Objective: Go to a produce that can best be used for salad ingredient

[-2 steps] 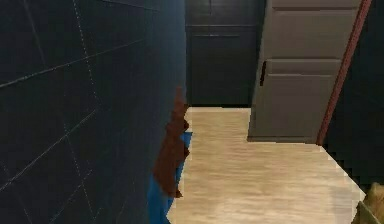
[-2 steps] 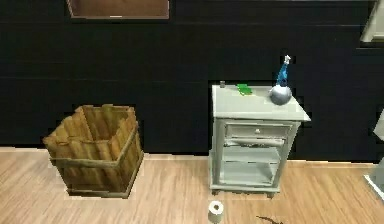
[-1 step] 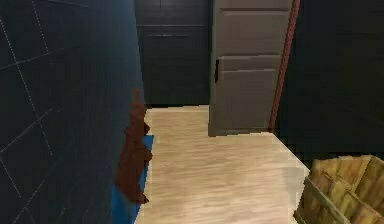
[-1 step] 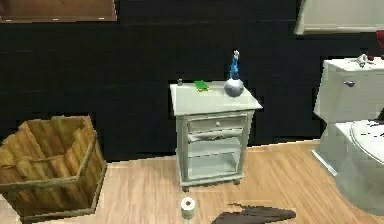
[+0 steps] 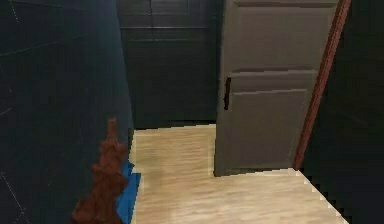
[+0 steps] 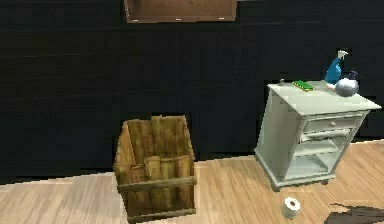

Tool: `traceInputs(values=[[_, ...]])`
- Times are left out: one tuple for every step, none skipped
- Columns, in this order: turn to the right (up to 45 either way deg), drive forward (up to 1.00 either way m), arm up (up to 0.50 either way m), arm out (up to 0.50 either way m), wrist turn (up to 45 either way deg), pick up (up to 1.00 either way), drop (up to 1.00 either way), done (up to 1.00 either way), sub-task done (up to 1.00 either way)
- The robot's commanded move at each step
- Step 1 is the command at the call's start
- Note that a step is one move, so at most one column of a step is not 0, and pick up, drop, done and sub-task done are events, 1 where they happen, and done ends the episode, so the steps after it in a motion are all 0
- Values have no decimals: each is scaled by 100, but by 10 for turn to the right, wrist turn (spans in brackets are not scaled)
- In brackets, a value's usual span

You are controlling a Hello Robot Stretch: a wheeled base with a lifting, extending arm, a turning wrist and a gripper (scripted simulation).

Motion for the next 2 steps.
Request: traceInputs(values=[[-60, 0, 0, 0, 0, 0, 0, 0, 0], [0, 100, 0, 0, 0, 0, 0, 0, 0]])
